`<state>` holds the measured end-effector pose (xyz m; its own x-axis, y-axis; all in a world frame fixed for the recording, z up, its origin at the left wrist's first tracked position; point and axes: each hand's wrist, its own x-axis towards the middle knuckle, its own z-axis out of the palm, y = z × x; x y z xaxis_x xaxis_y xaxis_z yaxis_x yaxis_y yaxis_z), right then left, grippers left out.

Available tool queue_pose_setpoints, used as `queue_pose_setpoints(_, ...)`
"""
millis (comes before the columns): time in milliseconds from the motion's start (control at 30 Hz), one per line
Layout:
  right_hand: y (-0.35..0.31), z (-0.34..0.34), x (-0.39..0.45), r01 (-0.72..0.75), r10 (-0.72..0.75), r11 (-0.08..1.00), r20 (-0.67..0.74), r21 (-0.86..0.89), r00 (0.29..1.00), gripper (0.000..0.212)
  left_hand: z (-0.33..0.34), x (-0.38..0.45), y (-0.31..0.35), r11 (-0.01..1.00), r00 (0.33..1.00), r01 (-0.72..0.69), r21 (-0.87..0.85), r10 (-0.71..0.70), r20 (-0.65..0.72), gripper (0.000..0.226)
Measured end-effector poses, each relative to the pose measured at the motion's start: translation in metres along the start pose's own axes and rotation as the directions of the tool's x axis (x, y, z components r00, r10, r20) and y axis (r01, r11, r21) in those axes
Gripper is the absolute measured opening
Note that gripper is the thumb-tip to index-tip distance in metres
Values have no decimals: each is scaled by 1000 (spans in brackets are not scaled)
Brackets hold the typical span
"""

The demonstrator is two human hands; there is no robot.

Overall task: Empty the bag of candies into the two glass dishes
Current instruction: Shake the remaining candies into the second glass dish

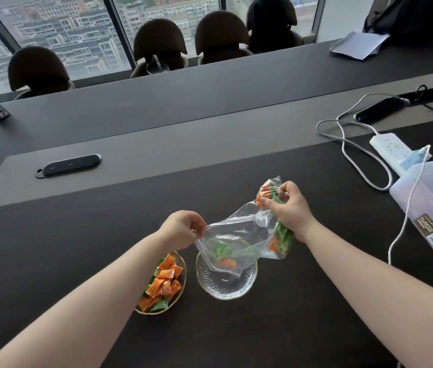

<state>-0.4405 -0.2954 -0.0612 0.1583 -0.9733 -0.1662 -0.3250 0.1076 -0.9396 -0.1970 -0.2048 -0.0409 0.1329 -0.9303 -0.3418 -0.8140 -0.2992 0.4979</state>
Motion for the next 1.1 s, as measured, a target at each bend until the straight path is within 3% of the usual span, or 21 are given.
queue_pose_setpoints(233, -18, 3, -7, 190, -163, 962, 146, -194, 976, 43, 28, -3, -5, 996, 996, 84, -4, -84, -21, 23)
queue_pose_setpoints(500, -34, 12, -11, 395, -335, 898, 281, -193, 899, 58, 43, -14, -14, 986, 986, 166, 17, -165, -6, 18)
queue_pose_setpoints(667, -38, 15, -10, 454, -374, 868, 334, -204, 865, 61, 35, -14, -11, 991, 989, 137, -7, -137, 61, 46)
queue_pose_setpoints(800, -41, 18, -9, 472, -385, 858, 354, -203, 852, 64, 14, -12, 11, 957, 995, 41, -288, -66, -77, 51)
queue_pose_setpoints(967, -48, 26, -13, 516, -408, 838, 422, -178, 809, 66, -11, -12, 46, 762, 993, -83, -643, 9, -118, 68)
queue_pose_setpoints(1100, -49, 31, -12, 549, -430, 819, 455, -167, 780, 67, -11, -11, 57, 672, 988, -109, -733, -5, -152, 43)
